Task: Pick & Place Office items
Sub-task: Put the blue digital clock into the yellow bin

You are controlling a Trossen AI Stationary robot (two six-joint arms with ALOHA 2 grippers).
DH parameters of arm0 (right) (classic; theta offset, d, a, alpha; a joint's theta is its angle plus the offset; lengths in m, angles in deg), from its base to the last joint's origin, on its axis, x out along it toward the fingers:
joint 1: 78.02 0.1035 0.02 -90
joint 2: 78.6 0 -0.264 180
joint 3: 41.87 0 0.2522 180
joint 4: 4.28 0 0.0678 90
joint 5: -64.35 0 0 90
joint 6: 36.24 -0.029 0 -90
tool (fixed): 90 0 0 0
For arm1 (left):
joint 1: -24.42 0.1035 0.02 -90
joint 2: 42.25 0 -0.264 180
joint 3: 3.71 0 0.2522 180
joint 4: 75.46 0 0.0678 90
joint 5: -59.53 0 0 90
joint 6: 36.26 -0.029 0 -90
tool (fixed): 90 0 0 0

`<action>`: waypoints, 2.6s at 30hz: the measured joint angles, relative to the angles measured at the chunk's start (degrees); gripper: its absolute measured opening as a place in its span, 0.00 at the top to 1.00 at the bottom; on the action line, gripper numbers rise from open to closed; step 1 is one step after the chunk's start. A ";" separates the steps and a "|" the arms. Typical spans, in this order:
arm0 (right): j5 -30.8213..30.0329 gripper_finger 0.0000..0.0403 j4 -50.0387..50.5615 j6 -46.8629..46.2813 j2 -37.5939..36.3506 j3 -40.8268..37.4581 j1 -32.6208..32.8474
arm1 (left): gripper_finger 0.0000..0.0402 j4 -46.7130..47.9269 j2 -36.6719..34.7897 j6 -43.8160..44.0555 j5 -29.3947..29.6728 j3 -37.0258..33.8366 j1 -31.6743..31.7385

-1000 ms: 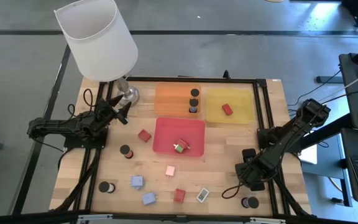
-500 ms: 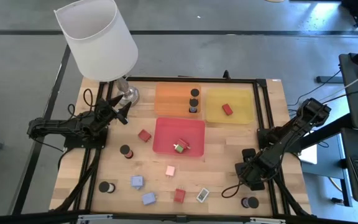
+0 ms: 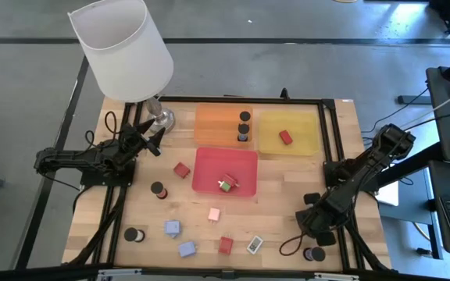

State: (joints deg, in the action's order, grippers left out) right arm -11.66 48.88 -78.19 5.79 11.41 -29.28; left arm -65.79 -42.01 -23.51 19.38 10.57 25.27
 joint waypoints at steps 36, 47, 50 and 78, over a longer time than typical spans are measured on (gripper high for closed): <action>-41.43 0.85 7.44 -20.91 -21.29 0.09 -28.09 | 0.20 -0.05 0.00 0.00 0.00 0.00 0.00; -47.60 0.84 2.52 -20.62 -19.79 0.13 -58.98 | 0.20 -0.16 0.02 0.00 0.00 -0.01 0.01; -44.49 0.84 2.51 -20.63 -17.45 0.13 -65.92 | 0.20 -0.16 0.02 0.00 0.00 0.01 -0.01; -40.08 0.73 -0.86 -15.56 -0.64 0.13 -75.62 | 0.20 -0.31 0.02 0.00 0.00 0.02 0.00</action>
State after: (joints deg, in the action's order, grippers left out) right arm -51.74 48.03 -93.76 5.15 11.55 -104.89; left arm -66.10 -42.00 -23.51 19.38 10.59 25.27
